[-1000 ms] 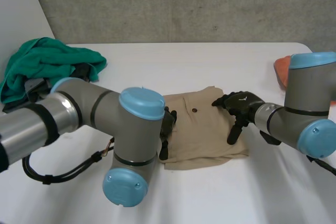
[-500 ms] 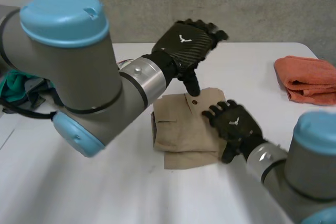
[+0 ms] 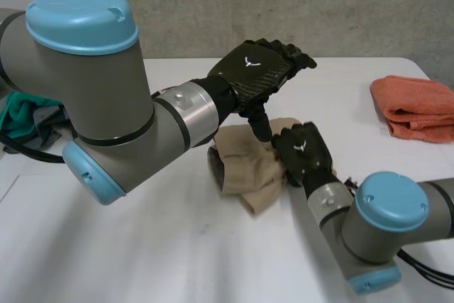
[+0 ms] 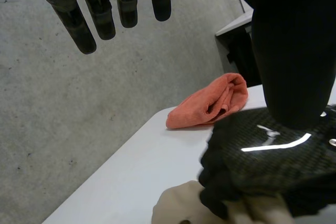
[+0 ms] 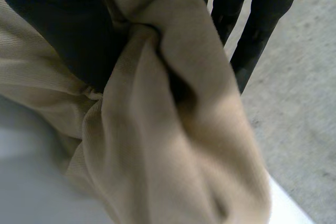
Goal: Fold the laundry.
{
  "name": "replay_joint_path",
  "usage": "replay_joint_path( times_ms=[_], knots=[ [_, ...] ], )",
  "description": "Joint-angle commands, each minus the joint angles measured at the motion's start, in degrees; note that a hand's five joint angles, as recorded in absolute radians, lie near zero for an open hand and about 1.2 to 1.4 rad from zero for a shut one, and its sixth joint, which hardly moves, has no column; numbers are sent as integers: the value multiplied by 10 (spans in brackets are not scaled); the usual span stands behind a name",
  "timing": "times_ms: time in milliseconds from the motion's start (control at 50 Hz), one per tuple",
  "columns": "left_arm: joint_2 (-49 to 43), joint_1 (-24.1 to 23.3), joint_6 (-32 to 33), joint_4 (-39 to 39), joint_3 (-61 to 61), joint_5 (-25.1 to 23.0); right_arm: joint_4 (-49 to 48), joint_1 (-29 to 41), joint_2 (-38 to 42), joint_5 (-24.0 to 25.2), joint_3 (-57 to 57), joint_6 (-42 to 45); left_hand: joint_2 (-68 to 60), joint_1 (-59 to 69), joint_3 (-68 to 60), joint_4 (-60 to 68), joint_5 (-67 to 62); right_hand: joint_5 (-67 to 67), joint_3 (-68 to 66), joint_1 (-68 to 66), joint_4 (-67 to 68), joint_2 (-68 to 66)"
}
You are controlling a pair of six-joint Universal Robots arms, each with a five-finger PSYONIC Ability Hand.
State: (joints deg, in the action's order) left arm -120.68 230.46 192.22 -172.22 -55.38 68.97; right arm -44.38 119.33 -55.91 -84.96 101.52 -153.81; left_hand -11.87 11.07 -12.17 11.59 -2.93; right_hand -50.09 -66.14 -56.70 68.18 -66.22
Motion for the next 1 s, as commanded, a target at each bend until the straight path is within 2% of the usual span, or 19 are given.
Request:
replay_joint_path(
  times_ms=[20, 140, 280, 360, 380, 460, 480, 580, 720, 780, 840, 900, 920, 940, 1000],
  knots=[
    [5, 1, -2, -1, 1, 1, 3, -15, -8, -2, -83, -7, -15, 23, -12, 18, -5, -199, -139, -233, 118, -138],
    [15, 9, -2, -11, 6, 7, 10, -95, -15, -3, -180, -20, -15, 23, -12, 18, -5, -199, -139, -233, 118, -138],
    [40, 13, -16, -29, 4, 21, 4, -214, -8, 8, -310, -105, -15, 23, -12, 18, -5, -199, -139, -233, 118, -138],
    [40, 12, -27, -31, 0, 21, 3, -279, 42, 49, -373, -166, -15, 23, -12, 18, -5, -199, -139, -233, 118, -138],
    [40, 11, -28, -31, -1, 21, 3, -306, 70, 74, -403, -181, -15, 23, -12, 18, -5, -199, -139, -233, 118, -138],
    [39, 11, -28, -32, -8, 21, 5, -360, 152, 132, -468, -187, -15, 23, -12, 18, -5, -199, -139, -233, 118, -138],
    [39, 10, -28, -32, -10, 21, 8, -382, 194, 150, -495, -188, -15, 23, -12, 18, -5, -199, -139, -233, 118, -138],
    [37, 10, -27, -32, -21, 21, 12, -425, 276, 189, -539, -187, -15, 23, -12, 18, -5, -199, -139, -233, 118, -138],
    [34, 9, -28, -31, -28, 21, 21, -472, 321, 269, -513, -192, -15, 23, -12, 18, -5, -199, -139, -233, 118, -138],
    [33, 8, -28, -31, -28, 21, 22, -487, 311, 293, -495, -193, -15, 23, -12, 18, -5, -199, -139, -233, 118, -138],
    [33, 6, -28, -31, -28, 21, 23, -494, 297, 296, -483, -193, -15, 23, -12, 18, -5, -199, -139, -233, 118, -138],
    [33, 4, -29, -31, -29, 21, 25, -495, 268, 295, -457, -193, -15, 23, -12, 18, -5, 142, 203, 108, -223, 203],
    [33, 3, -29, -31, -29, 21, 28, -495, 260, 295, -449, -193, -15, 23, -12, 18, -5, 290, 350, 256, -371, 351],
    [34, 3, -30, -31, -29, 21, 38, -496, 242, 294, -434, -193, -15, 23, -12, 18, -5, 501, 561, 467, -582, 562],
    [36, -4, -30, -31, -30, 22, 72, -500, 204, 293, -409, -193, -15, 23, -12, 18, -5, 501, 561, 467, -582, 562]
  ],
)
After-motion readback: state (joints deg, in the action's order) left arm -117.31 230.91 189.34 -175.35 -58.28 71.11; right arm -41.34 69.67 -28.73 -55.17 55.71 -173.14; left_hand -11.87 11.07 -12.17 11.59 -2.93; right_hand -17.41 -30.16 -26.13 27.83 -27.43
